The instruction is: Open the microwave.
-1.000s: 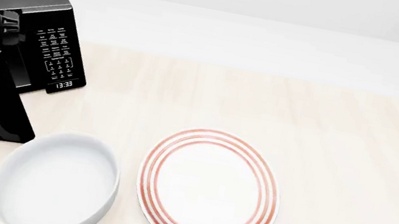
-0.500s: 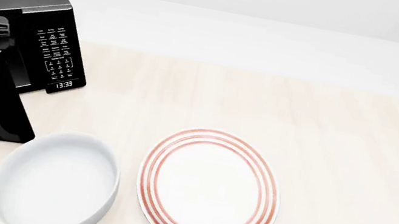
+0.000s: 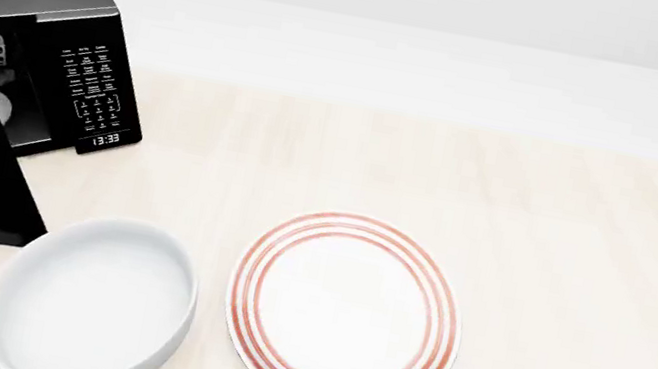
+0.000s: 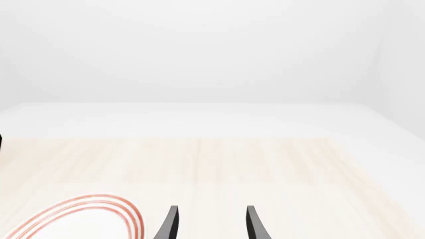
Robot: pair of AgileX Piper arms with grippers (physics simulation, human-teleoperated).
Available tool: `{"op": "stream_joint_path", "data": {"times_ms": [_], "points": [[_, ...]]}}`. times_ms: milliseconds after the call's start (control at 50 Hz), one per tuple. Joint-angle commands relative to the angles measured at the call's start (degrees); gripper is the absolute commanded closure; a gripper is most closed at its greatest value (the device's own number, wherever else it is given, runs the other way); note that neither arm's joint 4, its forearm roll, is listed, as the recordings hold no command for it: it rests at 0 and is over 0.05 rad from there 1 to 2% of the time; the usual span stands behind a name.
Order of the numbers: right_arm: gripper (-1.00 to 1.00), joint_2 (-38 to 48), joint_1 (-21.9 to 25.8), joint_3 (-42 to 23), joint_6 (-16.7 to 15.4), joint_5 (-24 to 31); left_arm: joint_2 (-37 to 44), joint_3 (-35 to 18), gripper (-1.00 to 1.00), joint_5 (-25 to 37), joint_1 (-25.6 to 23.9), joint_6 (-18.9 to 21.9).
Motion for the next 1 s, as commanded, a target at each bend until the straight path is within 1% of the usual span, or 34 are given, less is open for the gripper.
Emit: {"op": "stream_joint_path", "data": {"times_ms": [20,160,360,400,500,760,900,1000], "points": [[-1.0,0.0,0.0,0.0,0.0,0.0,-1.32,2.45,-1.0,0.23,0.2,-0.19],[-1.0,0.0,0.0,0.0,0.0,0.0,-3.31,5.08,-1.0,-0.47,0.04,-0.87],[-1.0,0.0,0.0,0.0,0.0,0.0,-4.99,6.18,-1.0,-0.42,-0.18,-1.05],[-1.0,0.0,0.0,0.0,0.0,0.0,-5.61,7.17,-1.0,-0.87,-0.29,-1.38],[-1.0,0.0,0.0,0.0,0.0,0.0,-7.72,8.5,-1.0,-0.53,0.33,-1.65],[-1.0,0.0,0.0,0.0,0.0,0.0,-9.3,10.2,-1.0,-1.18,0.39,-2.47],[-1.0,0.0,0.0,0.0,0.0,0.0,-10.87,11.9,-1.0,-1.24,1.18,-2.27],[-1.0,0.0,0.0,0.0,0.0,0.0,-12.24,13.34,-1.0,-1.26,1.66,-2.88]]}}
